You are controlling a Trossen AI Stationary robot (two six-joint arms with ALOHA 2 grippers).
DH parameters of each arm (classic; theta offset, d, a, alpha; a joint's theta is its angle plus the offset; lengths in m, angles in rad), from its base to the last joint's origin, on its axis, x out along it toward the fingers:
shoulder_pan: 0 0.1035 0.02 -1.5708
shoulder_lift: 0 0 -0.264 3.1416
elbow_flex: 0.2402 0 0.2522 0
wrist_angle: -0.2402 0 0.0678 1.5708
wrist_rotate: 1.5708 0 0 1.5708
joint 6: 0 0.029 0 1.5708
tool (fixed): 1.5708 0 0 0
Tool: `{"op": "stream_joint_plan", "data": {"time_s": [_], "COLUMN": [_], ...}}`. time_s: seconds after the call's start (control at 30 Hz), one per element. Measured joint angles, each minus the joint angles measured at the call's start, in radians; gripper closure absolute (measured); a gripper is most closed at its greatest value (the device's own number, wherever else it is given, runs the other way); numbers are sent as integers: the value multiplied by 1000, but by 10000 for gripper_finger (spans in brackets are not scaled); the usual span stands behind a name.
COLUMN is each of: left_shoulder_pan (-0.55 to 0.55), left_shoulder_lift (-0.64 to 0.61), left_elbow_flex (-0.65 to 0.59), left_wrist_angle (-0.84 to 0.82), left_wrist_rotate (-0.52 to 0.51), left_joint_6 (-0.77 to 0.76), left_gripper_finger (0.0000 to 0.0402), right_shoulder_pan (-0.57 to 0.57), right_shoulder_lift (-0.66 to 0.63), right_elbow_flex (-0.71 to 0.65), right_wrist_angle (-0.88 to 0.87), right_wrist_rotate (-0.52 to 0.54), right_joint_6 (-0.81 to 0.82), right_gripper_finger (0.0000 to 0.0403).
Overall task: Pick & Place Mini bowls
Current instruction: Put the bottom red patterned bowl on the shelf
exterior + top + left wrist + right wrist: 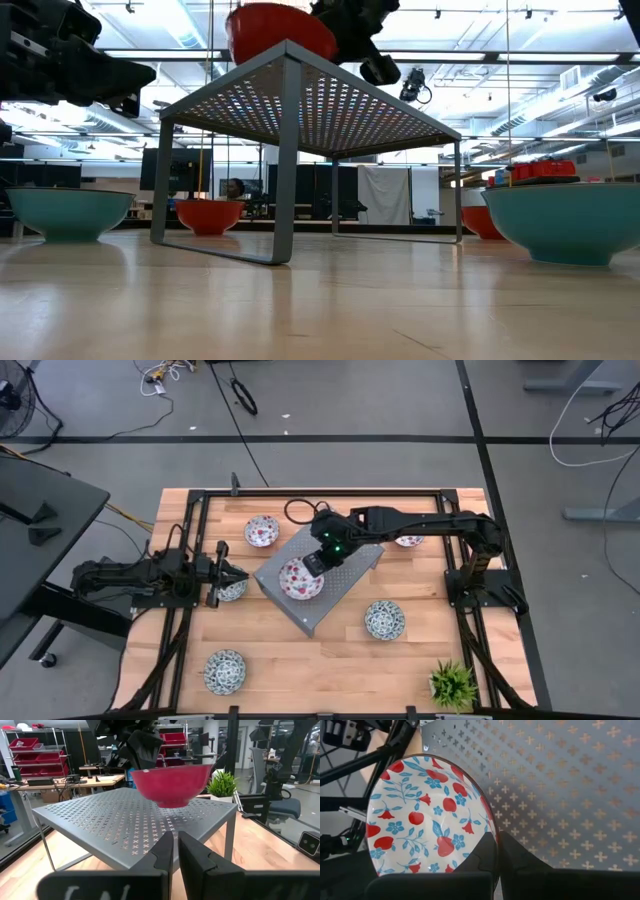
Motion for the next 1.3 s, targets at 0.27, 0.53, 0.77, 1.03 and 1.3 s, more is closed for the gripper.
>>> {"op": "stream_joint_plan", "data": {"time_s": [0.27, 0.53, 0.77, 1.03, 1.3], "left_shoulder_pan": [0, 0, 0, 0, 0], "left_shoulder_lift": [0, 0, 0, 0, 0], "left_elbow_flex": [0, 0, 0, 0, 0], "left_wrist_angle": [0, -1, -1, -1, -1], "left_wrist_rotate": [0, 0, 0, 0, 0], "left_joint_6": [0, 0, 0, 0, 0], "left_gripper_finger": [372, 372, 372, 372, 372], "right_shoulder_pan": [-6, -6, -6, -6, -1], "right_shoulder_lift": [0, 0, 0, 9, 9], "right_elbow_flex": [0, 0, 0, 0, 0], "right_wrist_angle": [-24, -40, -44, -49, -47], "right_wrist_rotate": [15, 15, 21, 29, 32], "right_joint_6": [-8, -20, -27, -35, -45], "right_gripper_finger": [403, 403, 403, 403, 396]}}
